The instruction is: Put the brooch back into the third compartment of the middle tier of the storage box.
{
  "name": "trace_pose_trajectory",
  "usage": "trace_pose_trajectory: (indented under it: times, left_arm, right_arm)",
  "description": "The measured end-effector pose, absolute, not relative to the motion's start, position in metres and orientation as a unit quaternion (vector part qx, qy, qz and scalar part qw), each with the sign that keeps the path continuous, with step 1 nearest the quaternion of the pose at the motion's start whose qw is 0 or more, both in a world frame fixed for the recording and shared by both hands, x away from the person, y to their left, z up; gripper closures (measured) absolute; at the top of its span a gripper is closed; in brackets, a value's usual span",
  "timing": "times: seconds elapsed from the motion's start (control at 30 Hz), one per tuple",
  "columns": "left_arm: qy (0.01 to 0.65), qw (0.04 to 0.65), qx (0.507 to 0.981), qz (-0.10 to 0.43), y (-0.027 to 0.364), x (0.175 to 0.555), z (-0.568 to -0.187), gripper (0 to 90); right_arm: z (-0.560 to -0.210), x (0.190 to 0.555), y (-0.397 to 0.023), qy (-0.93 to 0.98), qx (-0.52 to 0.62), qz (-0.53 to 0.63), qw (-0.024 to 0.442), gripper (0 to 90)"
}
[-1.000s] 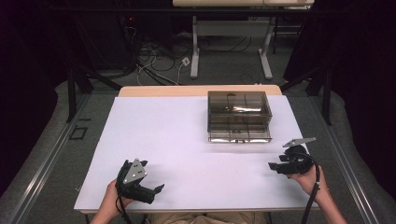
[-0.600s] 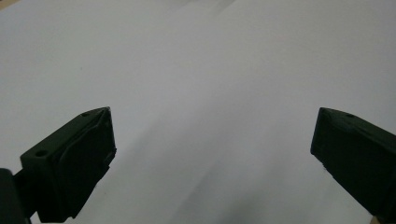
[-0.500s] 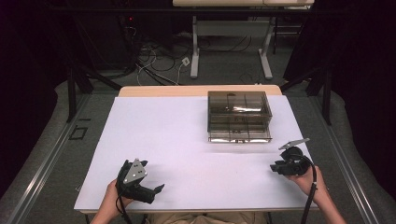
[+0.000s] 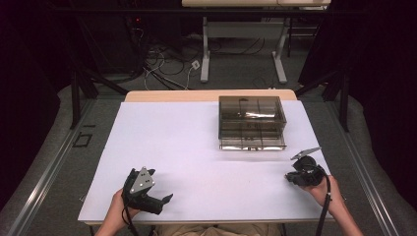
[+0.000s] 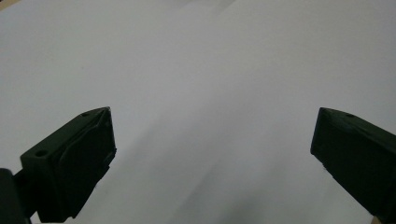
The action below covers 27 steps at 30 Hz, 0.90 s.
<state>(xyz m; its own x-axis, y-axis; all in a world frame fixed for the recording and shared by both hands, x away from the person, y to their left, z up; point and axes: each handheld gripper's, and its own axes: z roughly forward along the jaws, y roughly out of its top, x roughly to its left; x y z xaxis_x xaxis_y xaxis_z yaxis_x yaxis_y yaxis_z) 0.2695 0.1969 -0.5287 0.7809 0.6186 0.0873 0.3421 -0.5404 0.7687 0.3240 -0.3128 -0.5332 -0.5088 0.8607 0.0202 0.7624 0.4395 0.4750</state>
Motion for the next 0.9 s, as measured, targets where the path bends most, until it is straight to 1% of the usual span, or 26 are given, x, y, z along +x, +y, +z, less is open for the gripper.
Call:
trace_pose_trajectory:
  times: [0.23, 0.3, 0.37, 0.53, 0.57, 0.63, 0.87, 0.9]
  left_arm:
    - [0.279, 0.388, 0.860, 0.177, 0.1971, 0.2695, -0.5284, 0.1]
    - [0.278, 0.389, 0.860, 0.177, 0.1971, 0.2695, -0.5284, 0.1]
    - [0.277, 0.387, 0.861, 0.177, 0.1973, 0.2696, -0.5282, 0.0]
    - [0.279, 0.388, 0.860, 0.177, 0.1971, 0.2695, -0.5284, 0.1]
    - [0.279, 0.389, 0.860, 0.177, 0.1971, 0.2695, -0.5284, 0.1]
    - [0.278, 0.388, 0.860, 0.178, 0.1971, 0.2695, -0.5283, 0.1]
    - [0.277, 0.387, 0.861, 0.181, 0.1975, 0.2698, -0.5281, 0.1]
    - [0.277, 0.388, 0.860, 0.181, 0.1975, 0.2698, -0.5281, 0.0]
  right_arm:
    - [-0.5299, 0.3227, -0.3115, 0.848, 0.475, 0.205, 0.113, 86.9]
    - [-0.5308, 0.3217, -0.3090, 0.846, 0.473, 0.219, 0.110, 88.8]
    - [-0.5304, 0.3214, -0.3076, 0.850, 0.468, 0.209, 0.119, 88.9]
    - [-0.5312, 0.3212, -0.3079, 0.845, 0.472, 0.223, 0.114, 89.0]
    - [-0.5286, 0.3211, -0.3083, 0.850, 0.470, 0.209, 0.110, 89.0]
    - [-0.5291, 0.3209, -0.3079, 0.849, 0.467, 0.214, 0.122, 89.0]
    - [-0.5262, 0.3192, -0.3066, 0.850, 0.460, 0.221, 0.130, 89.0]
    - [-0.5255, 0.3191, -0.3069, 0.849, 0.460, 0.221, 0.138, 89.0]
